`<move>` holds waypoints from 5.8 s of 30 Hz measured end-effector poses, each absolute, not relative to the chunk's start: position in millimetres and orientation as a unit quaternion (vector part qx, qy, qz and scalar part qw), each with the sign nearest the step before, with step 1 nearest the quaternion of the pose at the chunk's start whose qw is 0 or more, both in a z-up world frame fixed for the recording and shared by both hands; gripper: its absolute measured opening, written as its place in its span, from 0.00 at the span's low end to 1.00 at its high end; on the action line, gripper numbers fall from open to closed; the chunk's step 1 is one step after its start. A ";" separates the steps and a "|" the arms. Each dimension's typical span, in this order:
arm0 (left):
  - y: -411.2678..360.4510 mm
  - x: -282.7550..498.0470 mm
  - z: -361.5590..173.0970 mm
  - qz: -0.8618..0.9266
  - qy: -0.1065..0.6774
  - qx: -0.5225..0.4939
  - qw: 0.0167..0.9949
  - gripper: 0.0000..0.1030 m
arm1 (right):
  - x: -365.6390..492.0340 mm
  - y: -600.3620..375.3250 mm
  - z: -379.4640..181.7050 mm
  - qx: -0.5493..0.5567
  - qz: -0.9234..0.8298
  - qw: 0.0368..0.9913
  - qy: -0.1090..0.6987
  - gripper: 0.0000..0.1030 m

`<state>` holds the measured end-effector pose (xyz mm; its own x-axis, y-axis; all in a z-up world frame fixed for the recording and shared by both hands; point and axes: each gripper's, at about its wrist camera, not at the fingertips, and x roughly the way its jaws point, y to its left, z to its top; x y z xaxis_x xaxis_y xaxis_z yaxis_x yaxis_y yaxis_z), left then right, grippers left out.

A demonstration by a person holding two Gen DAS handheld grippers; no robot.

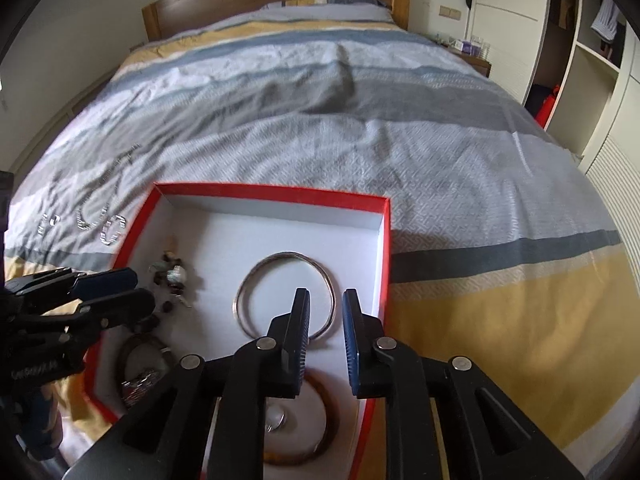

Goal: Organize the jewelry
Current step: 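Withdraw both open tools from the box back toward the remaining jewelry, then grasp the silver ring with the left tool while the right tool grasps the twisted hoop, then carry the ring and twisted hoop into the box and open both tools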

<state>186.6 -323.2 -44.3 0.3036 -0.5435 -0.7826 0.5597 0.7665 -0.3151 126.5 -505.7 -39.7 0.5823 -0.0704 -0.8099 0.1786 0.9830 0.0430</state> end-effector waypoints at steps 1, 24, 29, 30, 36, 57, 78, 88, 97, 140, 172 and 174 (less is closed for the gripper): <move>-321.5 184.7 -38.6 -0.343 0.478 0.008 0.809 0.38 | 119.7 -504.8 -32.9 0.060 -0.071 0.890 0.447 0.19; -152.8 54.7 109.4 -0.264 0.381 0.014 0.886 0.39 | -54.0 -436.9 113.7 0.088 -0.059 0.939 0.328 0.32; -96.3 30.1 120.4 -0.228 0.368 -0.008 0.901 0.39 | -80.8 -401.4 140.8 0.070 -0.037 0.949 0.304 0.36; -81.9 24.8 122.7 -0.218 0.365 -0.016 0.905 0.39 | -86.1 -393.0 146.8 0.066 -0.031 0.952 0.298 0.36; -14.3 -6.5 136.1 -0.158 0.339 -0.040 0.927 0.39 | -110.0 -353.4 169.5 0.044 -0.001 0.961 0.273 0.41; 76.7 -64.2 141.4 -0.090 0.303 -0.098 0.944 0.46 | -143.1 -275.4 191.4 0.018 0.061 0.970 0.235 0.55; 82.5 -11.5 49.2 -0.065 0.386 -0.089 0.916 0.46 | -68.5 -259.1 125.1 0.026 0.078 0.942 0.326 0.55; 68.8 45.0 8.2 -0.091 0.421 -0.101 0.897 0.46 | 7.4 -256.4 62.3 0.031 0.092 0.914 0.394 0.55; 25.5 135.7 -8.4 -0.146 0.436 -0.083 0.884 0.46 | 97.8 -257.4 18.9 0.029 0.102 0.894 0.434 0.55; -28.9 317.5 -98.2 -0.132 0.447 -0.058 0.883 0.35 | 275.1 -284.8 -87.3 0.041 0.054 0.852 0.519 0.58; -30.5 300.9 -86.2 -0.138 0.428 -0.054 0.891 0.18 | 248.6 -287.7 -74.5 0.077 0.060 0.868 0.487 0.39; -30.7 296.1 -83.0 -0.139 0.428 -0.052 0.891 0.18 | 242.4 -285.9 -69.3 0.078 0.068 0.871 0.480 0.39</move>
<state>296.1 -30.7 -83.0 0.5941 -0.2924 -0.7494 0.2034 0.9559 -0.2118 242.4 -285.9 -69.3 0.5292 0.1937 -0.8261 -0.0443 0.9786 0.2011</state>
